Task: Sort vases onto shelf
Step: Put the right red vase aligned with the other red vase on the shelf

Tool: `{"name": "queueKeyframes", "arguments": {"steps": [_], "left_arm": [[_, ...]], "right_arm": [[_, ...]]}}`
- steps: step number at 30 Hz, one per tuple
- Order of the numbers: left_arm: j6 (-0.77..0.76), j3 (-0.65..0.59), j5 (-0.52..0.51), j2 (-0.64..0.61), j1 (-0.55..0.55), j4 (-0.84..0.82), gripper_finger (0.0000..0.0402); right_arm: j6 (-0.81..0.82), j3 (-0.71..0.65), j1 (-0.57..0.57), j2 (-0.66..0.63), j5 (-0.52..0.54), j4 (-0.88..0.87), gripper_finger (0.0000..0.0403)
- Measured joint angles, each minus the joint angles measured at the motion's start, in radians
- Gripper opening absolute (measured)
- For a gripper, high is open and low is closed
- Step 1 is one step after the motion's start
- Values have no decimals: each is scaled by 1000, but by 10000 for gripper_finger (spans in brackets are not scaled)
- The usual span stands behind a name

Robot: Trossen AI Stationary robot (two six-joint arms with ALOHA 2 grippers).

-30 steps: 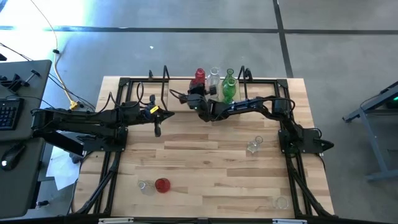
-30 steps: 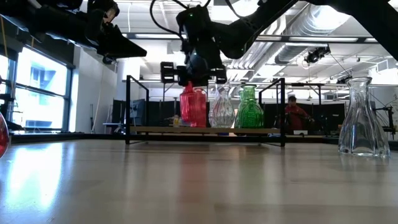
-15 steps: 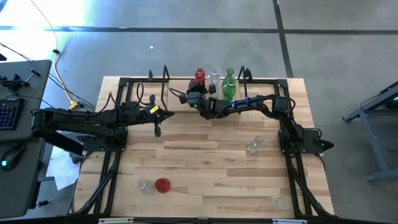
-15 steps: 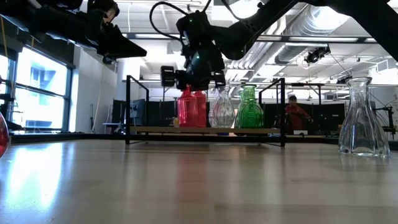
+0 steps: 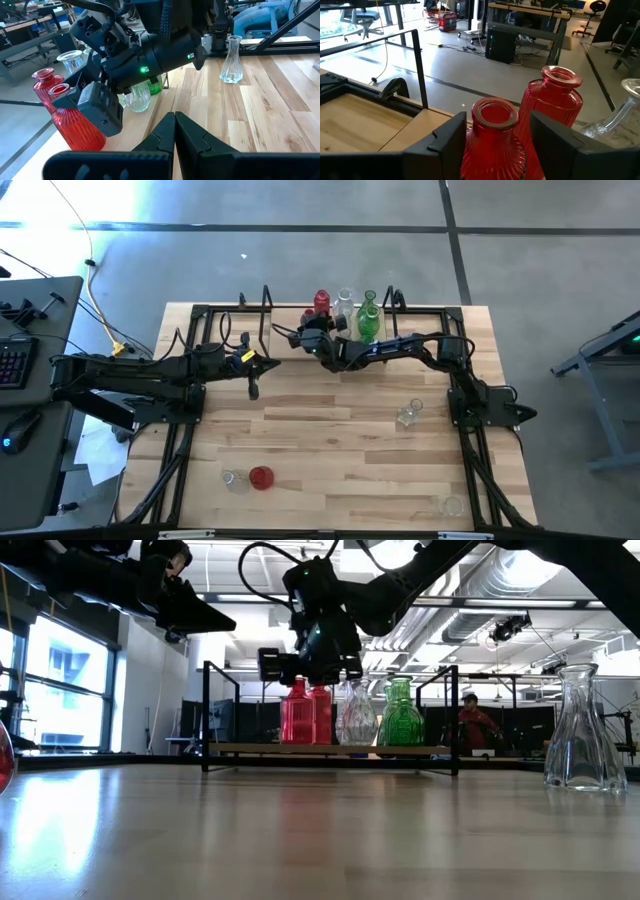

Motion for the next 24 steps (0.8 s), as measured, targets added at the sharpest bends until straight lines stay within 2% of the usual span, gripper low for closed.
{"name": "queueKeyframes", "arguments": {"steps": [5, 16, 24], "left_arm": [[0, 0, 0, 0, 0, 0, 0], [0, 0, 0, 0, 0, 0, 0], [0, 0, 0, 0, 0, 0, 0]], "right_arm": [[-1, 19, 0, 0, 0, -41, 197], [-7, 208, 0, 0, -1, -382, 197], [-8, 310, 13, 0, -14, -505, 197]]}}
